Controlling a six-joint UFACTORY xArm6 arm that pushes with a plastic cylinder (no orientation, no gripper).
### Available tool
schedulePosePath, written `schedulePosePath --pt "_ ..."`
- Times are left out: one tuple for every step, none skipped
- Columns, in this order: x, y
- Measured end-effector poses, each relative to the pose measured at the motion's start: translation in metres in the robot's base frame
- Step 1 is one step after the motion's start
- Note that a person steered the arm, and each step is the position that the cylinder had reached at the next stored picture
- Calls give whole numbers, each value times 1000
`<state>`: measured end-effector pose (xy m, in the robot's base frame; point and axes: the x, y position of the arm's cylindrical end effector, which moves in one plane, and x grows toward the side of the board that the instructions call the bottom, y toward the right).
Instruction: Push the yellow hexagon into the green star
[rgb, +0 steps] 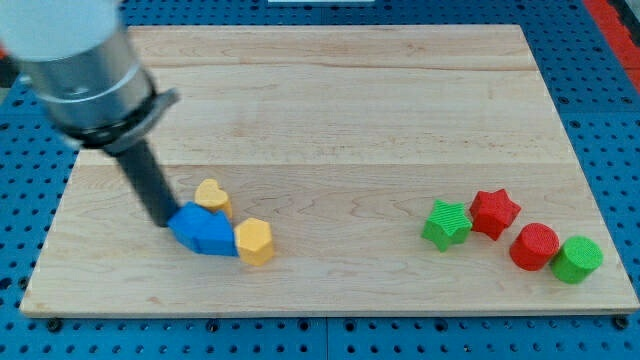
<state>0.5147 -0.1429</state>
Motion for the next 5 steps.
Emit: schedulePosePath --pt "3 32" --pt "6 -13" --pt "42 -55" --pt "83 26" --pt "64 52"
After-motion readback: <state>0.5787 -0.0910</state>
